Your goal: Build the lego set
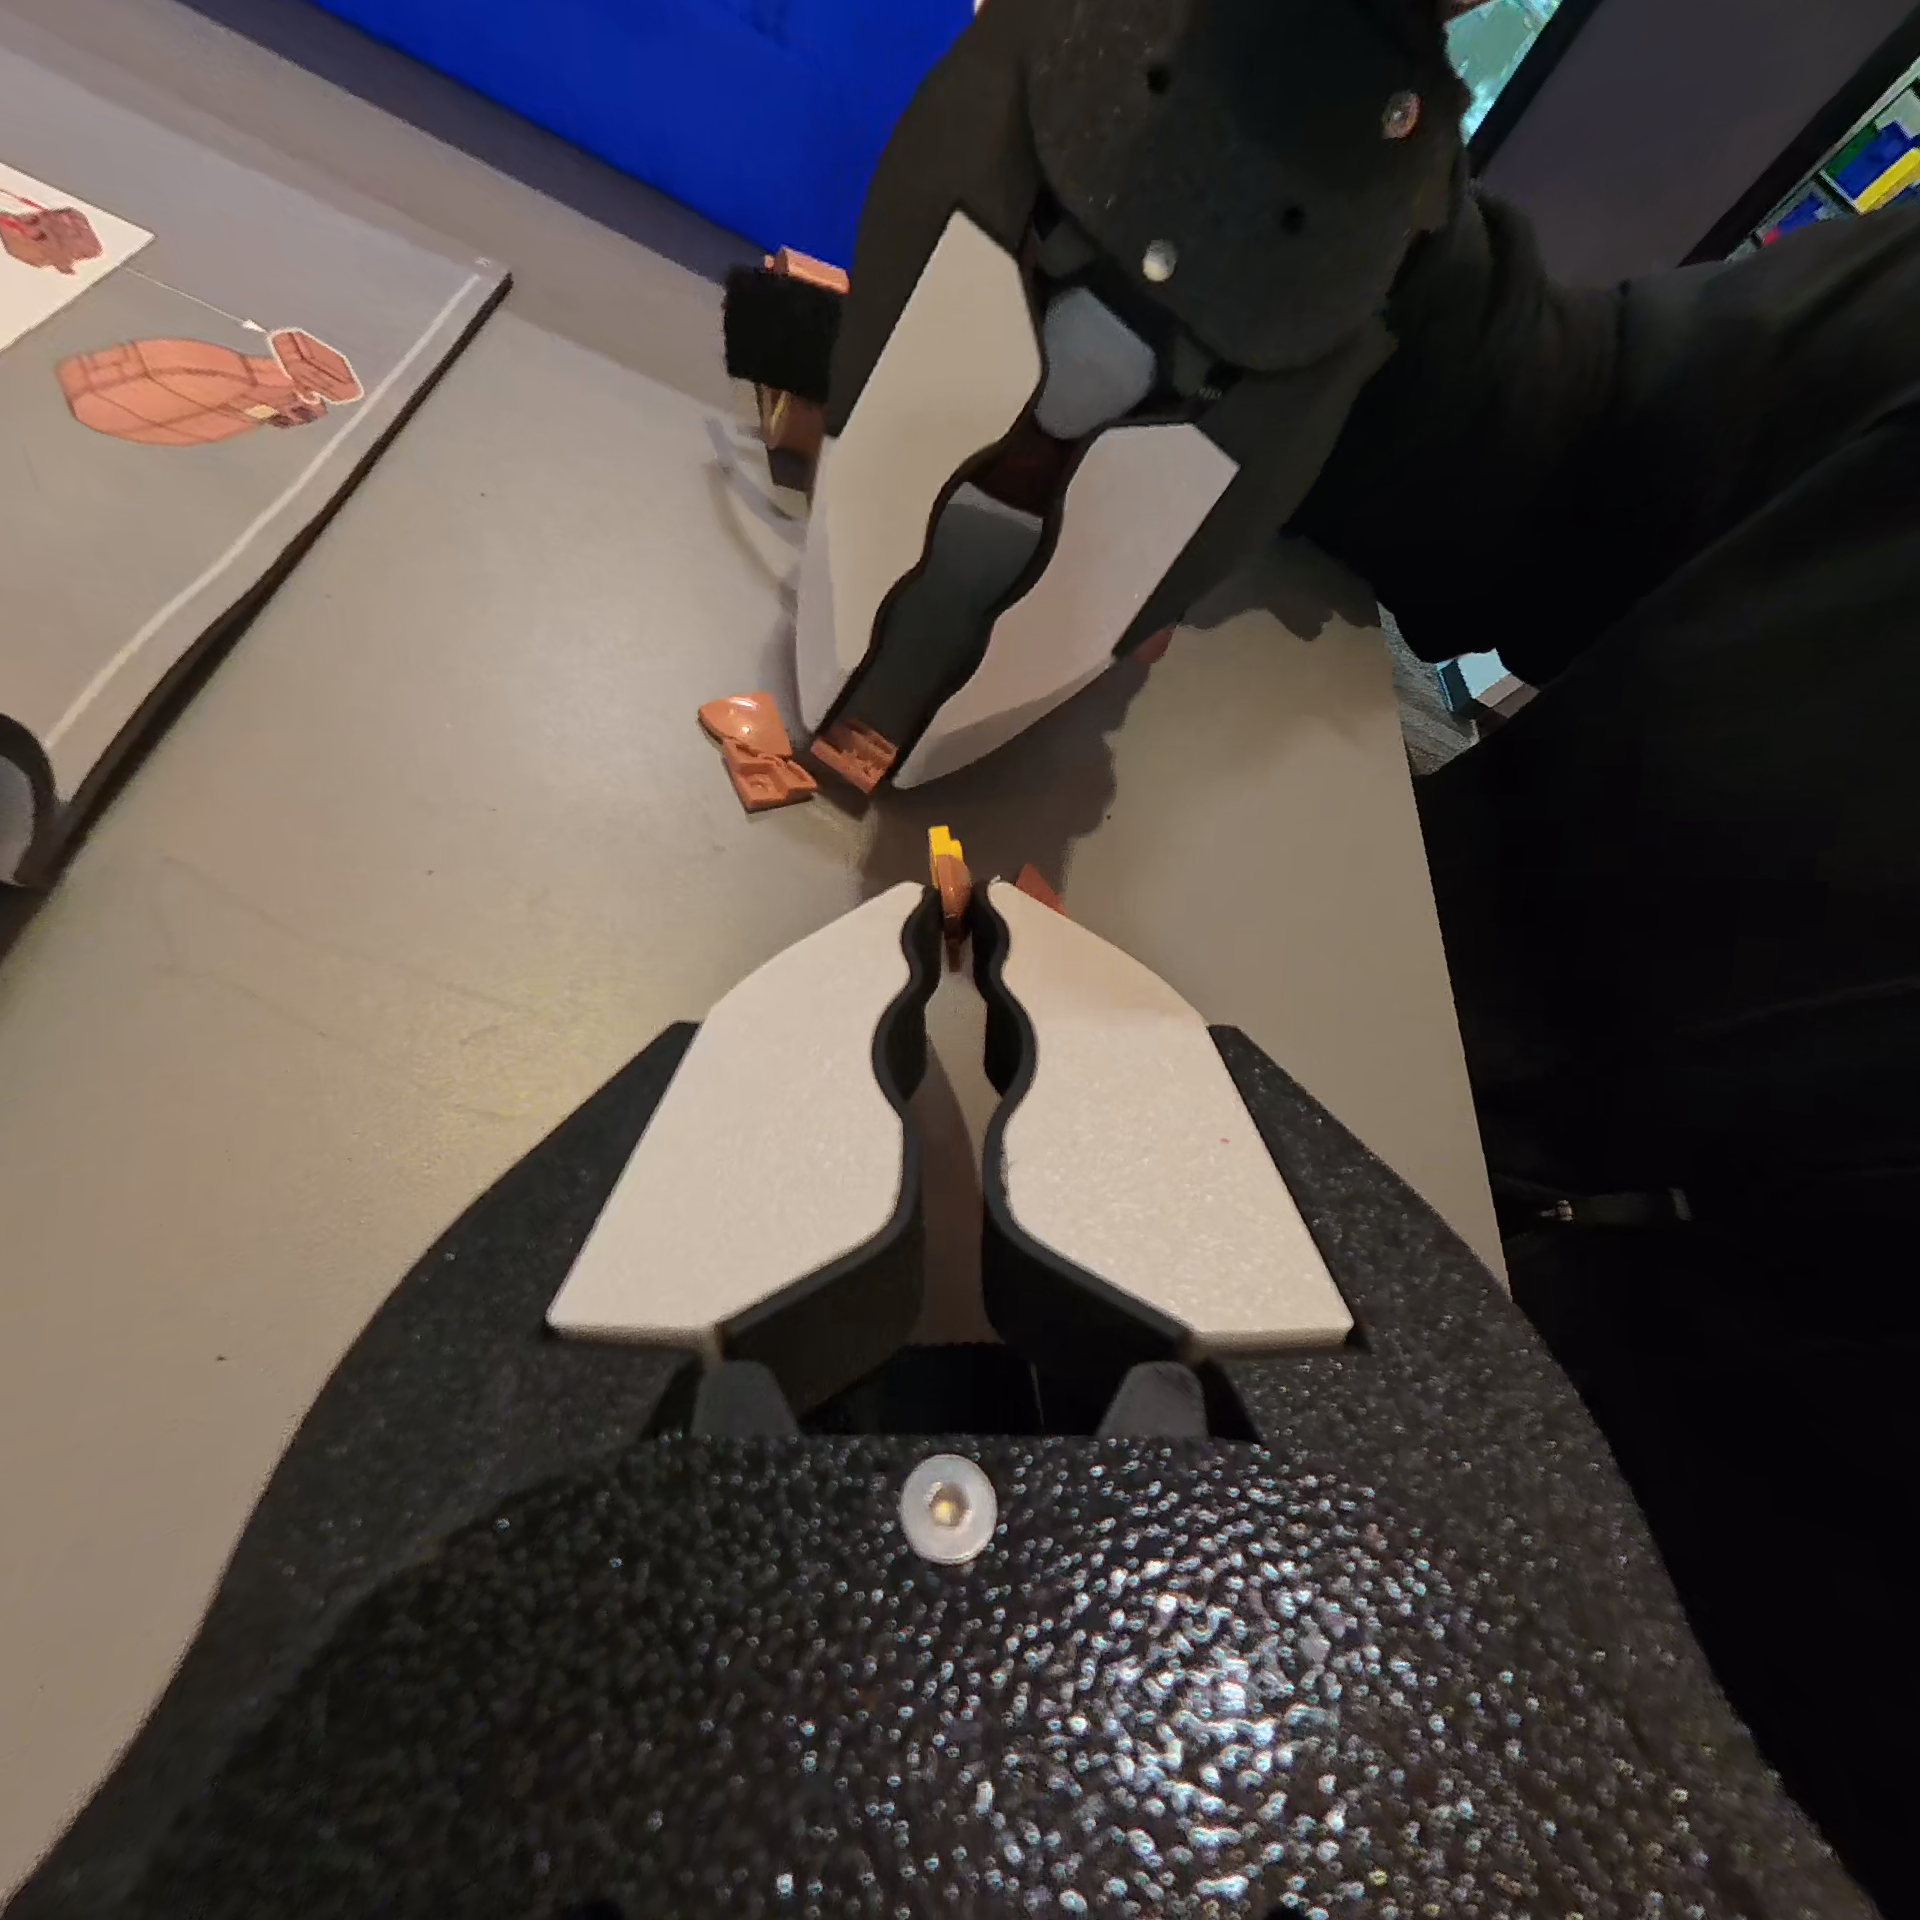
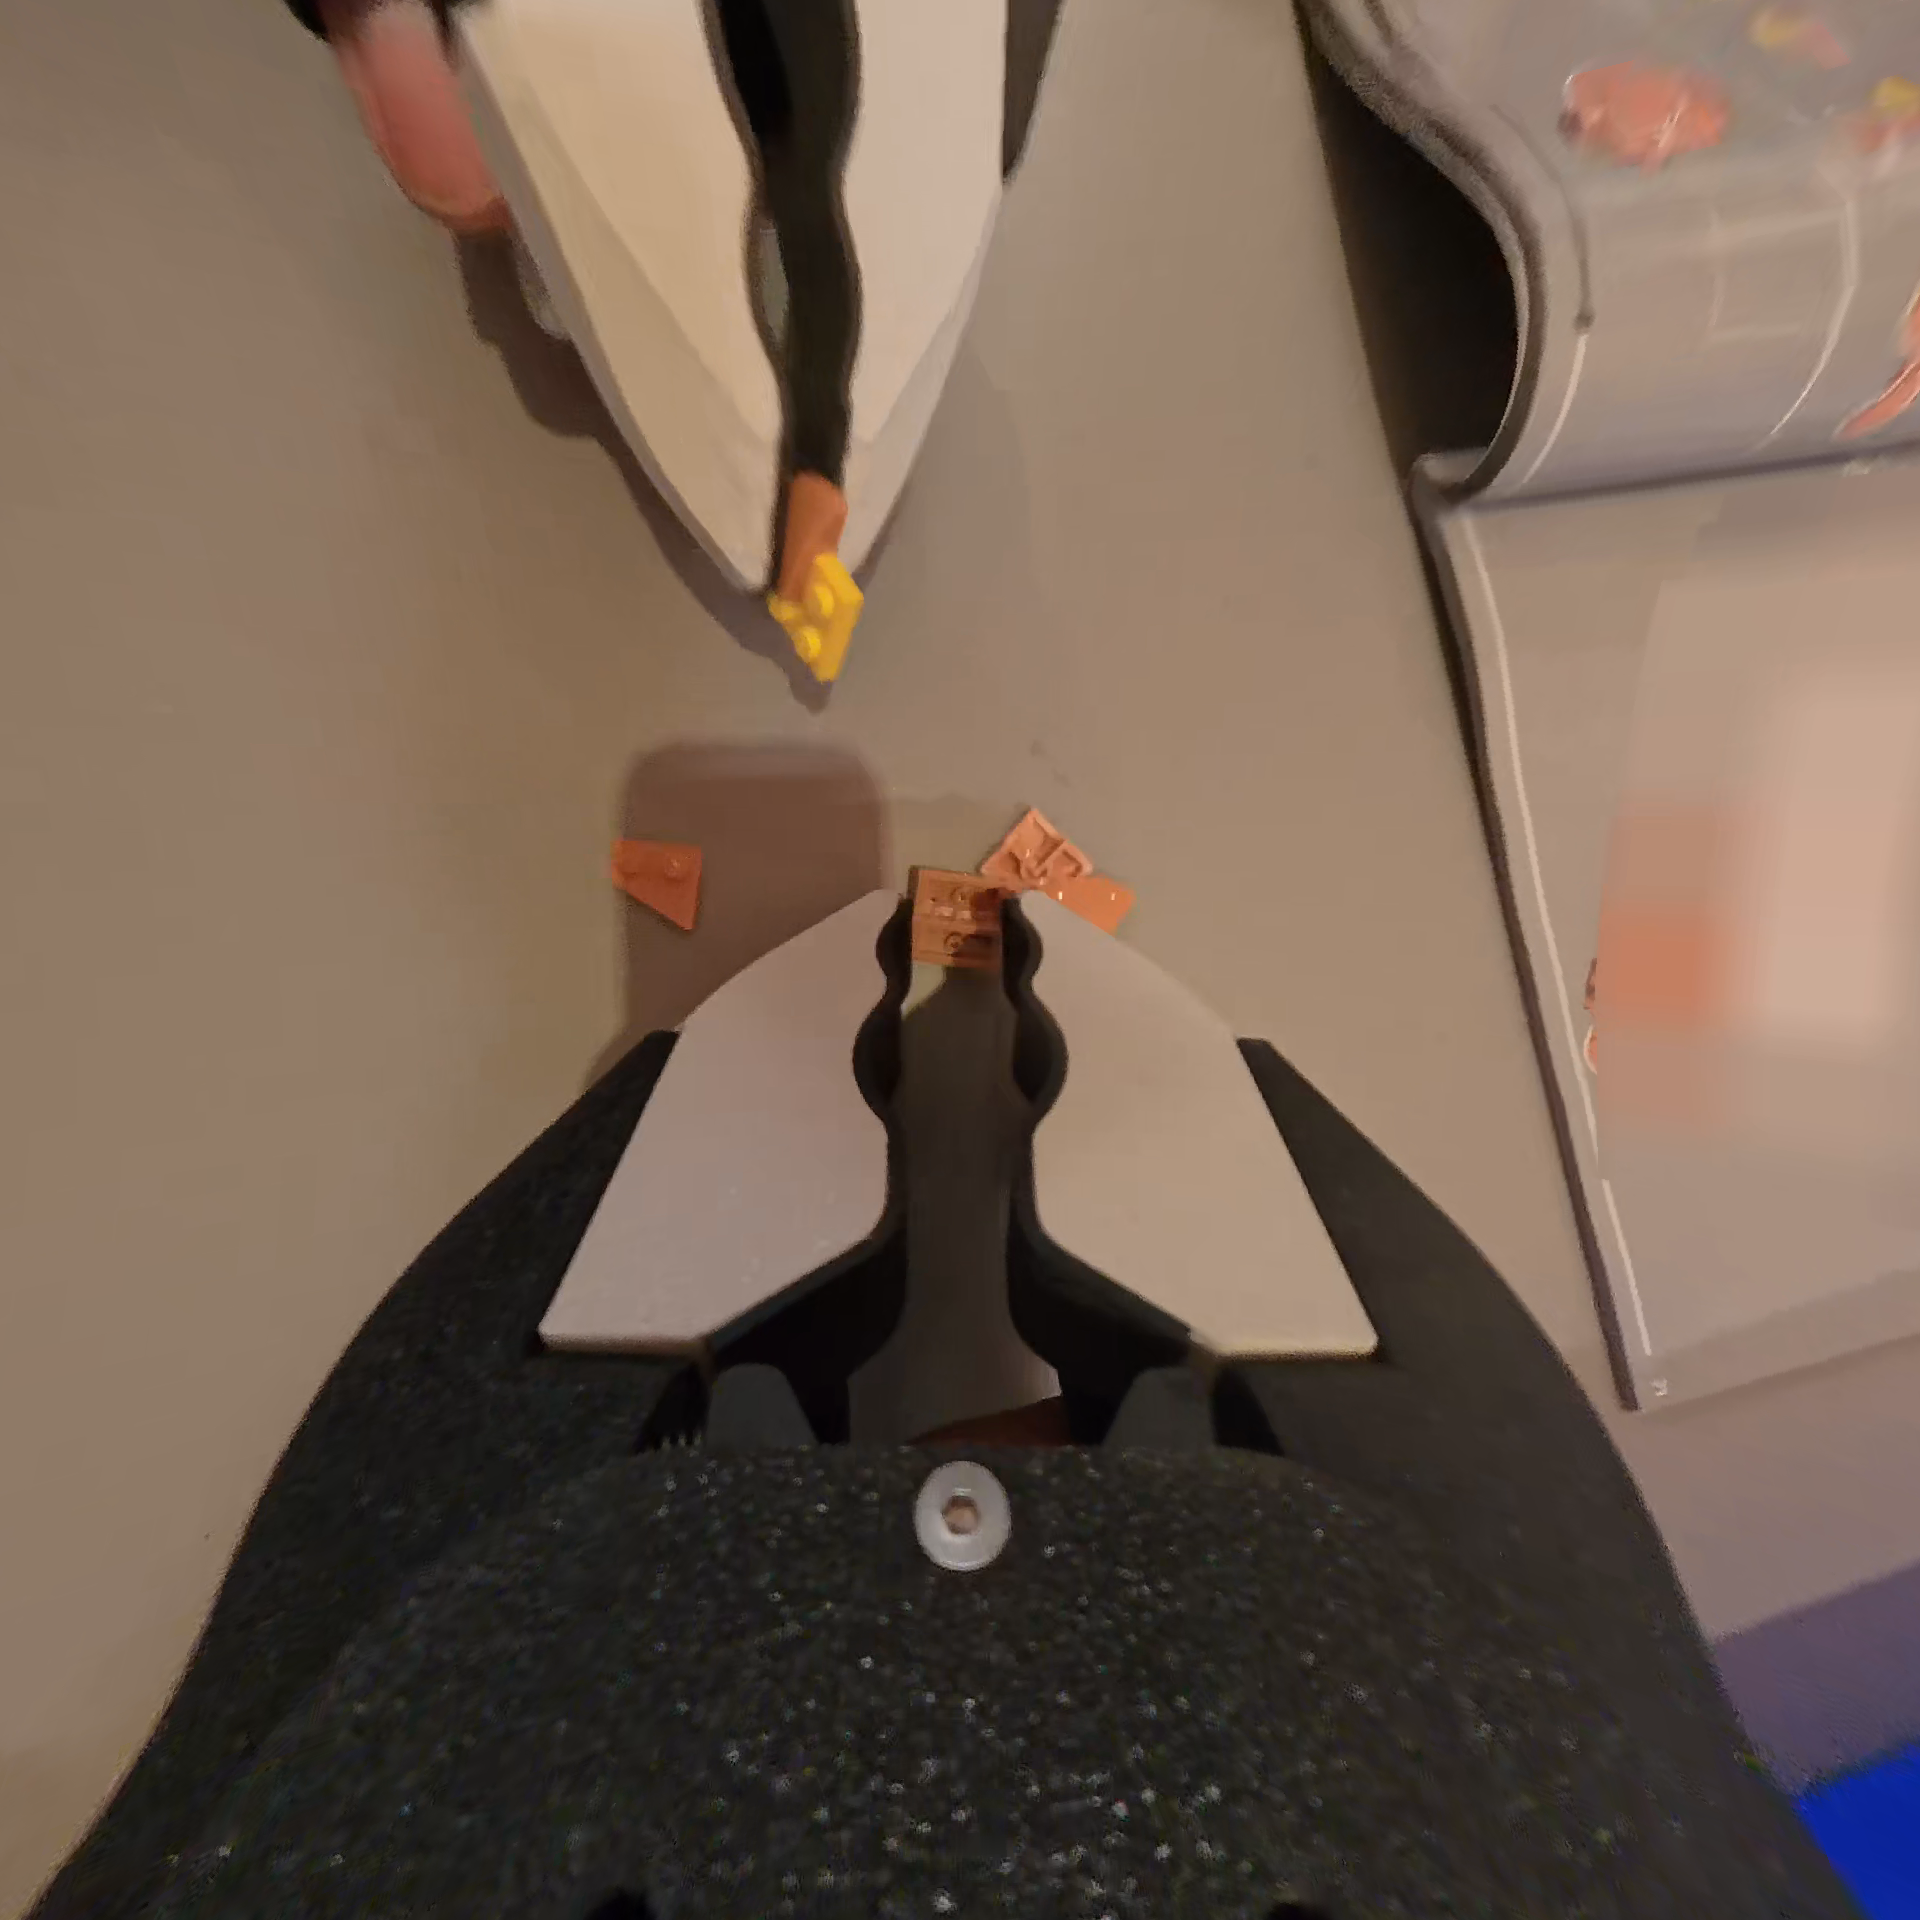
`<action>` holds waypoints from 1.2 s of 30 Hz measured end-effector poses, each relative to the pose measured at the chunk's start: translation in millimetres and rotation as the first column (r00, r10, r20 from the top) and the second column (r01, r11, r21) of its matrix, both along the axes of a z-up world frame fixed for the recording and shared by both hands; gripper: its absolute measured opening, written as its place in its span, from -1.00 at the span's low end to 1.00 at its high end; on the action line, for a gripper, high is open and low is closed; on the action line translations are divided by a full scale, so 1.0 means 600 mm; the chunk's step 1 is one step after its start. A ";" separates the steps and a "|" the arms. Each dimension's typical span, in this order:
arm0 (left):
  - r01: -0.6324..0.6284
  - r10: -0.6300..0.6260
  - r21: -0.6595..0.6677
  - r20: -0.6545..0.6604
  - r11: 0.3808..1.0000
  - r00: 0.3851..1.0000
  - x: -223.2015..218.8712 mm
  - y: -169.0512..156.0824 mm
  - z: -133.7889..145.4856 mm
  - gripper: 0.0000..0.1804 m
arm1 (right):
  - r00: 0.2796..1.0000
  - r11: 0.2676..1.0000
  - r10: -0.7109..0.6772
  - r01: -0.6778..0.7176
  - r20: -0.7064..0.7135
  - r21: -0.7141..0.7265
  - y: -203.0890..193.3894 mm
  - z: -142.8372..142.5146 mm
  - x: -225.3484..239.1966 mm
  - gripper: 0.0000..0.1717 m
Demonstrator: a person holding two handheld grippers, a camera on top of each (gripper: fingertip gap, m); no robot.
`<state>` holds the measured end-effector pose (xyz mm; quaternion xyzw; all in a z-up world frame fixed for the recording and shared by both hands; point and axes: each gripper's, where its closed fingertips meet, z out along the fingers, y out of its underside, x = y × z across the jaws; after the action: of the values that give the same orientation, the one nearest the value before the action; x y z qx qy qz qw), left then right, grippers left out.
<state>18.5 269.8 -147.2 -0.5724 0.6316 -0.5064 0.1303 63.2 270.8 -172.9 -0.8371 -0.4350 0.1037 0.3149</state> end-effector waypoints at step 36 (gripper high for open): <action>-0.191 0.237 0.280 -0.138 0.941 0.962 -0.004 0.070 -0.048 -0.70 | 0.982 0.970 0.094 -0.054 -0.162 0.238 0.000 0.033 -0.036 -0.81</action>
<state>15.8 311.9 -176.3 -0.6563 0.6360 -0.3500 0.2057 41.7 270.6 -153.4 -0.7656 -0.4464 0.1357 0.4429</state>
